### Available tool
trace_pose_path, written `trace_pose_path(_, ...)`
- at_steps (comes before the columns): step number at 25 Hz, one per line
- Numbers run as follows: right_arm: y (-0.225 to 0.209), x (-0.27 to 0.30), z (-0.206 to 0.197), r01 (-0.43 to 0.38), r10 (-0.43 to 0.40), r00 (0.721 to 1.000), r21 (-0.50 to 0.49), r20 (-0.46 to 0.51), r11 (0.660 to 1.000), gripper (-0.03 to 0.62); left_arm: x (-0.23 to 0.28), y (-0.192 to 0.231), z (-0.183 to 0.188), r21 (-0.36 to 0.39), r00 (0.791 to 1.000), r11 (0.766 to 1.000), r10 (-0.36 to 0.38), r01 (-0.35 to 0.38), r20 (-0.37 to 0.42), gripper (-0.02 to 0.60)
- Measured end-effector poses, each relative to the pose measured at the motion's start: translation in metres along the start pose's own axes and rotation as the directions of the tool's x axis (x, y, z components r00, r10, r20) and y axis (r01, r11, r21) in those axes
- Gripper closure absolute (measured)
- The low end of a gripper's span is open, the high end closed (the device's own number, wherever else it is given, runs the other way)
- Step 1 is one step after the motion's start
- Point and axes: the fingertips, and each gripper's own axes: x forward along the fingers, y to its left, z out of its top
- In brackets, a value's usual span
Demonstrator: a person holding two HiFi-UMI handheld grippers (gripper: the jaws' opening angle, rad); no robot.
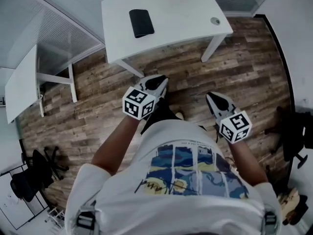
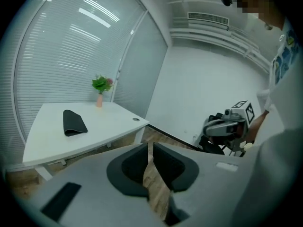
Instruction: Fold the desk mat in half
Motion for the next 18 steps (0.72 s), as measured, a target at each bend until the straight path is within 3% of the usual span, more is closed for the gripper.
trace_pose_path(4, 0.024, 0.001, -0.004, -0.054, 0.054, 0.999, -0.024, -0.001, 0.998, 0.588, -0.037, -0.038, -0.012, -0.017, 0.999, 0.999, -0.044, 0.044, 0.012, 0.558)
trace_pose_path(11, 0.053, 0.001, -0.004, -0.124, 0.124, 0.992, -0.073, -0.007, 0.990, 0.592, -0.081, -0.068, -0.020, -0.061, 0.998, 0.997, -0.037, 0.040, 0.048, 0.578)
trace_pose_path(18, 0.071, 0.003, -0.004, -0.198, 0.198, 0.980, -0.124, -0.010, 0.972, 0.592, -0.102, -0.092, -0.018, -0.030, 0.996, 0.998, -0.043, 0.046, 0.082, 0.578)
